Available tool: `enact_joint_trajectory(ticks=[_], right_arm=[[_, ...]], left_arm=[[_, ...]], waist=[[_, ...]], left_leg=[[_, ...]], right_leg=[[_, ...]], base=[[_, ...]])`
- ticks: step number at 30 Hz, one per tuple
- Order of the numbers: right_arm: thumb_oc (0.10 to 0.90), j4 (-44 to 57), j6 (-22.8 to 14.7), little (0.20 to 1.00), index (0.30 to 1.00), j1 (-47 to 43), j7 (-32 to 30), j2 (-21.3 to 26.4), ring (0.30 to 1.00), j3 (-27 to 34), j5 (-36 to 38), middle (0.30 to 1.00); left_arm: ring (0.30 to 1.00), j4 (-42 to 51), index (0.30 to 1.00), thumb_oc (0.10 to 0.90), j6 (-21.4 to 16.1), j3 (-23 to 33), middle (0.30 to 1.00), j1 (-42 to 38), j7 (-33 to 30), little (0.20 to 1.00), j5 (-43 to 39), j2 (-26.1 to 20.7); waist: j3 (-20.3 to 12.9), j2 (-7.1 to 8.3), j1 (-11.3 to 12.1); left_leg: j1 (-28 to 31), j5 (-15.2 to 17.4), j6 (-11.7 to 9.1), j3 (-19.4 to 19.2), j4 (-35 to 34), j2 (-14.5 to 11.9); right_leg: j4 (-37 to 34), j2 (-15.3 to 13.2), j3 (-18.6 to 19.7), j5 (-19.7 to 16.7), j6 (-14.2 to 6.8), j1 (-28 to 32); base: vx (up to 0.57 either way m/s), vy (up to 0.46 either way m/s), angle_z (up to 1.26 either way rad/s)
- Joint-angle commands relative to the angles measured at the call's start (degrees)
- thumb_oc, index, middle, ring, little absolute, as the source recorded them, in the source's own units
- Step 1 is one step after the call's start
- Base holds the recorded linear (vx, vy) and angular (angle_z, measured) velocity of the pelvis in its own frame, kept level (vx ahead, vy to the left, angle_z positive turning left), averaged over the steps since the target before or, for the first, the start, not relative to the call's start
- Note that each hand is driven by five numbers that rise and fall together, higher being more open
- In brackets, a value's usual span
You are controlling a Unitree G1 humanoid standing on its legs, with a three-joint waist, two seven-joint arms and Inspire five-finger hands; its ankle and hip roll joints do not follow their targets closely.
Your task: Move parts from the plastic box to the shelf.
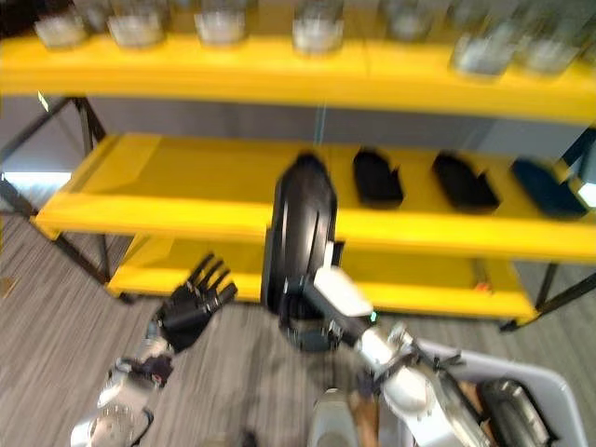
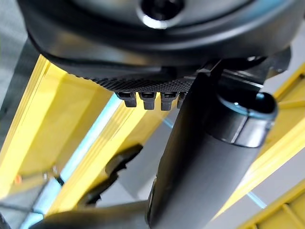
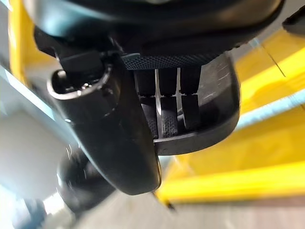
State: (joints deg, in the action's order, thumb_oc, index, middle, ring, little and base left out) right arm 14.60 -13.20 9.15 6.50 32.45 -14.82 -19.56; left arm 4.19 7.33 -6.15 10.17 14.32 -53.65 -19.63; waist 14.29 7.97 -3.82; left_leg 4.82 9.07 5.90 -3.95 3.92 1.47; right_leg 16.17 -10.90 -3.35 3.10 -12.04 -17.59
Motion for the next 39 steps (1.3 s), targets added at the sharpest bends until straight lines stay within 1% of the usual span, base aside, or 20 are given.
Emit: enact_joint_trajectory(ticks=[1,3,4,6,7,10,18,22,26,27,29,30,32,34,35,37,39], right_arm=[[0.4,2.4,-4.29,0.3,0.3,-12.6,-5.0,2.35,0.3,4.19,2.39,0.3],[0.4,2.49,-4.03,0.3,0.3,-12.71,-4.6,2.3,0.3,4.03,2.37,0.3],[0.4,2.36,-3.74,0.3,0.3,-13.03,-4.41,2.24,0.3,3.7,2.59,0.3],[0.4,2.73,-2.86,0.3,0.3,-13.34,-3.54,2.15,0.3,3.48,3.22,0.3],[0.4,3.2,-2.42,0.3,0.3,-13.05,-3.04,1.85,0.3,3.27,3.0,0.3],[0.4,3.26,-2.04,0.3,0.3,-12.92,-3.07,1.83,0.3,3.06,2.79,0.3],[0.4,3.58,-1.22,0.3,0.3,-12.34,-4.11,1.69,0.3,3.0,2.93,0.3],[0.4,4.18,-0.81,0.3,0.3,-11.82,-4.32,1.27,0.3,3.18,2.81,0.3],[0.4,3.74,-1.17,0.3,0.3,-11.39,-5.17,1.35,0.3,2.79,2.55,0.3],[0.4,3.65,-1.08,0.3,0.3,-11.43,-5.3,1.41,0.3,2.61,2.46,0.3],[0.4,3.35,-0.89,0.3,0.3,-11.7,-5.44,1.42,0.3,2.1,2.24,0.3],[0.4,3.27,-0.83,0.3,0.3,-11.86,-5.44,1.64,0.3,1.87,2.26,0.3],[0.4,2.78,-1.13,0.3,0.3,-12.37,-5.0,2.29,0.3,1.48,2.05,0.3],[0.4,2.71,-0.88,0.3,0.3,-12.51,-5.0,2.37,0.3,1.38,2.04,0.3],[0.4,2.33,-0.65,0.3,0.3,-12.93,-5.11,2.53,0.3,1.12,2.25,0.3],[0.4,1.81,-0.48,0.3,0.3,-13.2,-5.08,2.84,0.3,0.87,2.53,0.3],[0.4,1.4,-0.43,0.3,0.3,-13.33,-4.68,3.17,0.3,0.79,2.36,0.3]], left_arm=[[1.0,4.77,1.0,0.9,-4.79,1.4,1.0,-5.52,3.3,1.0,-1.51,2.43],[1.0,5.22,1.0,0.9,-4.8,1.27,1.0,-5.44,2.92,1.0,-1.95,2.4],[1.0,5.28,1.0,0.9,-4.77,1.3,1.0,-5.37,2.6,1.0,-2.14,2.42],[1.0,6.47,1.0,0.9,-3.03,2.15,1.0,-4.72,2.21,1.0,-1.53,2.32],[1.0,6.73,1.0,0.9,-2.71,2.52,1.0,-4.41,1.95,1.0,-1.6,2.29],[1.0,6.94,1.0,0.9,-2.01,2.92,1.0,-3.81,2.33,1.0,-1.47,2.29],[1.0,7.21,1.0,0.9,-1.4,3.67,1.0,-2.57,2.45,1.0,-0.98,1.56],[1.0,7.24,1.0,0.9,-1.24,3.97,1.0,-1.98,3.29,1.0,-0.39,1.39],[1.0,6.79,1.0,0.9,-1.86,3.84,1.0,-1.58,5.04,1.0,-0.22,1.29],[1.0,6.82,1.0,0.9,-1.87,3.69,1.0,-1.65,5.18,1.0,-0.41,1.37],[1.0,6.84,1.0,0.9,-1.71,3.36,1.0,-1.89,5.21,1.0,-0.55,1.56],[1.0,6.93,1.0,0.9,-1.48,3.29,1.0,-2.1,5.27,1.0,-0.53,1.67],[1.0,6.96,1.0,0.9,-1.26,2.75,1.0,-2.81,5.33,1.0,-0.71,2.09],[1.0,6.95,1.0,0.9,-1.14,2.69,1.0,-2.97,5.38,1.0,-0.62,2.2],[1.0,6.8,1.0,0.9,-1.46,2.38,1.0,-3.47,5.15,1.0,-1.0,2.49],[1.0,6.23,1.0,0.9,-1.88,2.06,1.0,-4.17,5.54,1.0,-1.15,2.57],[1.0,5.76,1.0,0.9,-2.13,1.9,1.0,-5.06,6.22,1.0,-0.35,2.62]], waist=[[-4.86,-5.85,-0.6],[-5.3,-5.71,-0.52],[-5.5,-5.58,-0.28],[-6.34,-5.42,0.29],[-6.6,-5.49,0.24],[-6.64,-5.53,0.17],[-5.76,-5.68,0.0],[-5.71,-5.91,-0.29],[-6.5,-6.33,-0.63],[-6.8,-6.52,-0.71],[-7.36,-6.98,-0.86],[-7.68,-7.25,-0.92],[-8.37,-7.96,-1.06],[-8.49,-8.1,-1.08],[-8.68,-8.33,-1.2],[-8.92,-8.45,-1.44],[-8.77,-8.16,-1.76]], left_leg=[[12.24,-1.12,-1.39,2.22,-8.68,5.09],[12.36,-0.76,-1.41,1.95,-8.63,5.08],[12.58,-0.62,-1.43,1.41,-8.67,4.96],[12.79,-0.7,-1.99,-0.78,-8.76,3.88],[12.81,-0.79,-2.28,-1.47,-8.78,3.48],[12.42,-1.19,-2.63,-2.23,-8.83,2.72],[11.58,-1.9,-3.12,-2.94,-8.92,1.6],[11.96,-1.57,-3.24,-3.28,-8.82,1.45],[12.73,-0.75,-3.77,-3.96,-8.0,1.22],[12.81,-1.09,-4.11,-4.17,-7.49,0.97],[12.81,-2.83,-5.06,-4.37,-6.15,0.28],[12.67,-4.36,-5.74,-4.38,-5.12,-0.2],[12.0,-8.83,-7.82,-4.52,-1.4,-1.45],[11.8,-9.89,-8.31,-4.5,-0.32,-1.75],[11.04,-12.34,-9.36,-4.38,2.57,-2.3],[9.76,-15.57,-10.73,-4.32,7.8,-2.82],[7.83,-19.4,-12.14,-5.7,15.42,-3.66]], right_leg=[[-15.98,6.63,-1.68,-18.1,1.81,6.72],[-16.88,6.4,-1.95,-17.95,1.73,7.91],[-16.98,6.17,-2.84,-17.61,1.69,8.66],[-16.98,6.28,-5.03,-15.57,2.52,10.99],[-17.1,6.58,-5.42,-14.84,3.03,11.74],[-17.18,7.09,-5.34,-14.32,3.56,12.1],[-16.57,7.02,-5.15,-14.22,3.37,11.38],[-16.61,6.85,-5.09,-14.2,3.44,11.06],[-17.32,6.83,-5.39,-13.8,4.18,11.52],[-17.61,7.01,-5.43,-13.57,4.53,11.88],[-18.3,7.67,-5.46,-13.07,5.36,12.72],[-18.73,8.21,-5.46,-12.72,5.88,13.28],[-19.56,9.67,-5.98,-11.46,7.49,14.75],[-19.66,10.0,-6.09,-11.15,7.9,15.03],[-19.67,10.65,-6.12,-10.41,8.82,15.61],[-19.28,11.27,-6.24,-9.32,9.99,15.98],[-18.8,11.39,-6.73,-8.09,11.42,16.53]], base=[[0.13,-0.073,0.72],[0.14,-0.092,-0.12],[0.24,-0.177,-0.46],[0.32,-0.275,-0.2],[0.26,-0.241,-0.15],[0.15,-0.141,-0.17],[0.1,-0.09,0.02],[0.11,-0.083,0.06],[0.13,-0.128,-0.01],[0.15,-0.162,-0.01],[0.14,-0.172,0.02],[0.17,-0.25,0.07],[0.16,-0.278,0.03],[0.07,-0.166,-0.04],[0.06,-0.192,-0.06],[0.04,-0.209,-0.09],[0.03,-0.251,-0.06]])
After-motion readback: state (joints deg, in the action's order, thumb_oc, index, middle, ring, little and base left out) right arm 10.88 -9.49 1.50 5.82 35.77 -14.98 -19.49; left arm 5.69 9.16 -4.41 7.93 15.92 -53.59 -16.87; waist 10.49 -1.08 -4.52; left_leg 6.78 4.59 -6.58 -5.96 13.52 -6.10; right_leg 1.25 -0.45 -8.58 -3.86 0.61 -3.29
